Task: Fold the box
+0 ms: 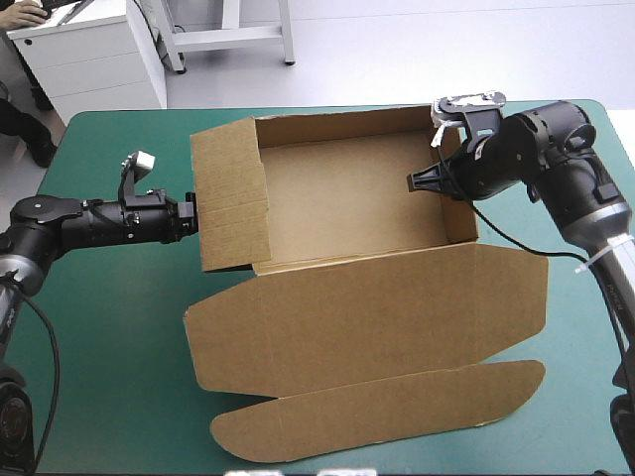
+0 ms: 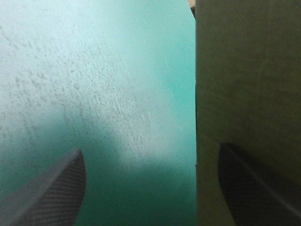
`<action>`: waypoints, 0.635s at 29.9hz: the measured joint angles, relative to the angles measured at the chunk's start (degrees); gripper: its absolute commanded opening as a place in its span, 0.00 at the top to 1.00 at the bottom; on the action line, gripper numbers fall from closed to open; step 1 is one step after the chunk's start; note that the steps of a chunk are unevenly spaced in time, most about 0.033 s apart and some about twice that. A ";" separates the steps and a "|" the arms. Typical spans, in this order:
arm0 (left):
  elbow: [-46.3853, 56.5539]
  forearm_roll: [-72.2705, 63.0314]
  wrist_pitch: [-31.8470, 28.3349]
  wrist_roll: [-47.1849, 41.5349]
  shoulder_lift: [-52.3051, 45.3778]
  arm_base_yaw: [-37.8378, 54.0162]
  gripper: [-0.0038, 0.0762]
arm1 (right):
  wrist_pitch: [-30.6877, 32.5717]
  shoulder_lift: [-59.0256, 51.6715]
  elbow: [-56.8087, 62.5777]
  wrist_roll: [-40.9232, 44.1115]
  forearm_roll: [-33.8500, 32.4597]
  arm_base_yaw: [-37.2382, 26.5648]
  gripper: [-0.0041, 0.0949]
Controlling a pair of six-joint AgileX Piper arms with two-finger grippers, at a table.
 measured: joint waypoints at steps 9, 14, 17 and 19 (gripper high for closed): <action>-0.46 -3.25 0.10 0.00 -5.02 0.00 0.26 | -0.15 0.06 0.00 0.43 -2.14 0.00 0.97; -1.44 -4.22 0.28 -0.07 -7.73 -1.20 0.26 | -0.15 0.06 0.00 0.63 -2.47 0.00 0.97; -1.51 -4.04 0.58 -0.07 -8.64 -3.58 0.26 | -0.15 0.06 0.00 0.88 -2.47 0.00 0.97; -1.51 -3.61 0.63 -0.07 -8.97 -4.98 0.26 | -0.15 0.06 0.00 1.08 -2.50 0.00 0.97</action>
